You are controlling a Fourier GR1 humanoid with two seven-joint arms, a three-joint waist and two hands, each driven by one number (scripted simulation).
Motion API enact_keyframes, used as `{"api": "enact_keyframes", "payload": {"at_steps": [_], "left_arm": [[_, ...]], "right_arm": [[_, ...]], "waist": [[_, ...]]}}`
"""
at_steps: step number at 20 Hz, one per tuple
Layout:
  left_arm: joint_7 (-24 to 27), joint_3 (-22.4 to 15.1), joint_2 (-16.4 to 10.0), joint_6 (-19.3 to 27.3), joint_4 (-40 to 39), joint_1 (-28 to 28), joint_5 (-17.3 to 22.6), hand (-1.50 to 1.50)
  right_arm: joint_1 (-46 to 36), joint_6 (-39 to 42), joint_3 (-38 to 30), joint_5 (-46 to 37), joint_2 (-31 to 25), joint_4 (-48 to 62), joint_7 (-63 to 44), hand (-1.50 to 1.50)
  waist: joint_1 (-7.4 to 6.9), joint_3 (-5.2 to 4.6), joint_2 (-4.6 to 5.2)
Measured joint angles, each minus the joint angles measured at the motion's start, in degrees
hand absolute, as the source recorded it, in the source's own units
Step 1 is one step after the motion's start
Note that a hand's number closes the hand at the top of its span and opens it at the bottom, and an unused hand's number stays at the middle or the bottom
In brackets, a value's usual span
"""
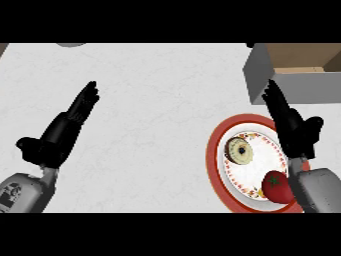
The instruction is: Pick the cupcake from the plate and place it in the cardboard box
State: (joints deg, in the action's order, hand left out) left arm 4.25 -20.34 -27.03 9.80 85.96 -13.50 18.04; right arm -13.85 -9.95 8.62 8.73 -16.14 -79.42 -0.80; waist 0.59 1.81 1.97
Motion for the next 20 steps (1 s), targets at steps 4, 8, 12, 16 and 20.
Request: {"api": "enact_keyframes", "payload": {"at_steps": [4,8,12,16,20], "left_arm": [[-1.8,2.4,0.0,3.7,-2.8,2.4,-0.3,0.00],[-3.1,5.6,0.2,8.4,-6.1,5.8,0.1,0.00],[-3.8,7.6,1.4,11.6,-8.0,8.4,0.9,0.00],[-3.3,8.4,2.3,13.1,-9.0,9.5,0.9,0.00],[-3.4,8.5,3.1,13.9,-9.1,9.6,0.7,0.00]], "right_arm": [[2.2,-9.9,-1.6,-5.0,1.1,-3.0,-0.2,1.50],[6.5,-18.8,-3.4,-15.0,-4.5,-2.3,-2.6,1.50],[12.9,-33.1,-4.7,-23.2,-1.6,-3.8,-6.7,-1.50],[20.6,-42.4,-1.5,-34.7,0.9,-7.9,-10.6,-1.50],[28.3,-42.5,1.2,-45.1,2.5,-13.4,-18.3,-1.50]], "waist": [[0.35,-1.24,-1.54],[1.31,-2.52,-1.84],[2.37,-2.42,-2.42],[2.53,-2.46,-2.58],[2.28,-2.59,-2.47]]}}
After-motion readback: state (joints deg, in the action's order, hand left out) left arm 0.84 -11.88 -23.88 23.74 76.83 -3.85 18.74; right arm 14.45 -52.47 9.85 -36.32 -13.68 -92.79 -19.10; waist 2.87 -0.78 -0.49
